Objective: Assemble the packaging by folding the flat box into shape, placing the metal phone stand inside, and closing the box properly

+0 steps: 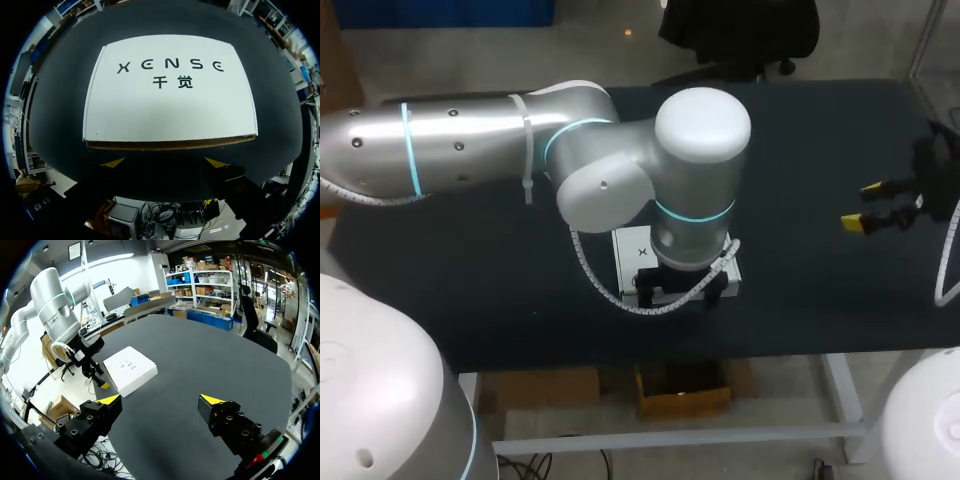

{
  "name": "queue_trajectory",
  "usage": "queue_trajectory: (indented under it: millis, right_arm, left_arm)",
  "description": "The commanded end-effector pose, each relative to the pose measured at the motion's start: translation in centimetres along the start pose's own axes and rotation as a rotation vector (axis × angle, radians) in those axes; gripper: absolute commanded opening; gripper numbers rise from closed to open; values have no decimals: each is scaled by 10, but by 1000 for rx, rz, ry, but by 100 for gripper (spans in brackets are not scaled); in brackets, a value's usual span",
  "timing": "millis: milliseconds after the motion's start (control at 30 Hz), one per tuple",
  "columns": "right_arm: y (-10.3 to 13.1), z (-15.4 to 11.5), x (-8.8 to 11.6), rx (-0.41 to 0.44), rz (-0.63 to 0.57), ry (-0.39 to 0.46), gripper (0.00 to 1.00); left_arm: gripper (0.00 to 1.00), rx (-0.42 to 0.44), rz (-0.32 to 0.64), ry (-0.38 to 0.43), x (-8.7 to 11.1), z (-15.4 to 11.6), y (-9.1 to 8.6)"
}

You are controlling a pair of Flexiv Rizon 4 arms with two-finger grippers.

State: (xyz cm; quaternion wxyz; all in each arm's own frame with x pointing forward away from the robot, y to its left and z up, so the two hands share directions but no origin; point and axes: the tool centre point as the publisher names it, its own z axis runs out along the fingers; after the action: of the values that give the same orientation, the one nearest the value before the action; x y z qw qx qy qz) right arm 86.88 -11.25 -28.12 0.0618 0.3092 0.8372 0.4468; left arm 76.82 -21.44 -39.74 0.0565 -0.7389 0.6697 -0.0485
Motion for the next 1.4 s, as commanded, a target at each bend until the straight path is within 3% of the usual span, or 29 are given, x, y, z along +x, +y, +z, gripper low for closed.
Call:
queue_trajectory:
  millis: [33, 500, 900, 1400]
  right_arm:
    - [-2, -1, -4, -50, -7, -53, 100]
    - [22, 4, -23, -90, -33, -113, 100]
    - [22, 4, -23, -85, -32, -115, 100]
    - [22, 4, -23, -85, -32, -115, 100]
  left_arm:
    - [100, -11, 2, 7, -1, 4, -6]
    - [100, -23, 4, 3, 0, 9, -26]
    - [100, -23, -13, -4, -2, 11, -50]
    - [100, -26, -15, 6, -7, 18, -100]
